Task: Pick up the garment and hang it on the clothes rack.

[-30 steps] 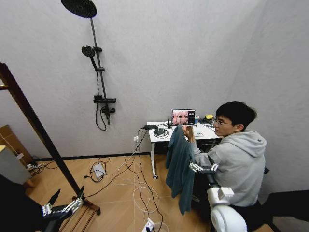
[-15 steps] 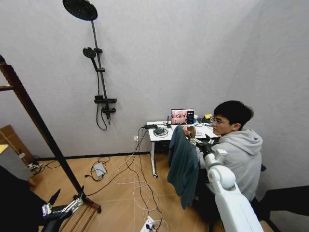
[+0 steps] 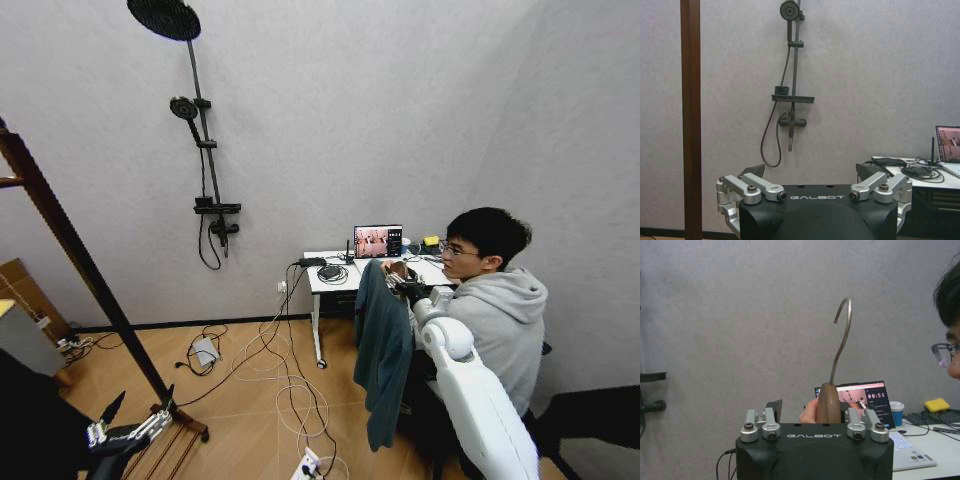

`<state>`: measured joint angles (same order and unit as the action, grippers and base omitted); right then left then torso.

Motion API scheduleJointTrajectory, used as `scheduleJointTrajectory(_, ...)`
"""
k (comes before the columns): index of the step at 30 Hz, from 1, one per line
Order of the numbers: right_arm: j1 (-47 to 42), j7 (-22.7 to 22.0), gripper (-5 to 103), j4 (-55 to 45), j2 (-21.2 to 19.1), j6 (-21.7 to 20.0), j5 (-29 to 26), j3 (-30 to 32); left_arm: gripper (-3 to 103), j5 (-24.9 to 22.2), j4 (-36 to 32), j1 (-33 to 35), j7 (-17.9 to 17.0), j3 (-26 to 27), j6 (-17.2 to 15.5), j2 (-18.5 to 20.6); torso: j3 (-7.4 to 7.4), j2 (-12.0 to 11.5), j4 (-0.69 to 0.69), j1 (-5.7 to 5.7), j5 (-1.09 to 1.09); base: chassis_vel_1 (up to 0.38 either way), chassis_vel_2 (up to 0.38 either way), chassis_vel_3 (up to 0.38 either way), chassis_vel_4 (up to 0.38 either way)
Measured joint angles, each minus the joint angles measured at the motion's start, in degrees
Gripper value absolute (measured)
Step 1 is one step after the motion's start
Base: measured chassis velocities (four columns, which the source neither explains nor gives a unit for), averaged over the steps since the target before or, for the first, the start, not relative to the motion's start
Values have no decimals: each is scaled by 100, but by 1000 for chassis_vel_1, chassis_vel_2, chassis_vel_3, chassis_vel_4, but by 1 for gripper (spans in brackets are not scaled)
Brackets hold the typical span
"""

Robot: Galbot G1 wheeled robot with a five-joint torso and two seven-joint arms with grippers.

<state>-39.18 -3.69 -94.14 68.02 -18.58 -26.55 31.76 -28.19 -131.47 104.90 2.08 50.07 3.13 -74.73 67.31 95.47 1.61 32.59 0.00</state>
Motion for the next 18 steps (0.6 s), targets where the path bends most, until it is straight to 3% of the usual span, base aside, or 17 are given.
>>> scheduleJointTrajectory(8,64,-124,25,74,1,-12,0,2,100,0,0,0,0,0,0,0,0,0,0,0,0,0,0,0,0)
scheduleJointTrajectory(11,55,-125,20,69,-20,-10,3,19,100,0,0,0,0,0,0,0,0,1,0,0,0,0,0,0,0)
scheduleJointTrajectory(13,11,-120,10,14,-86,2,-9,55,100,0,0,0,0,0,0,0,0,1,-1,0,0,0,0,0,0)
scheduleJointTrajectory(18,-80,-112,9,-72,-111,34,-24,91,100,0,0,0,0,0,0,0,0,1,0,0,0,0,0,0,0)
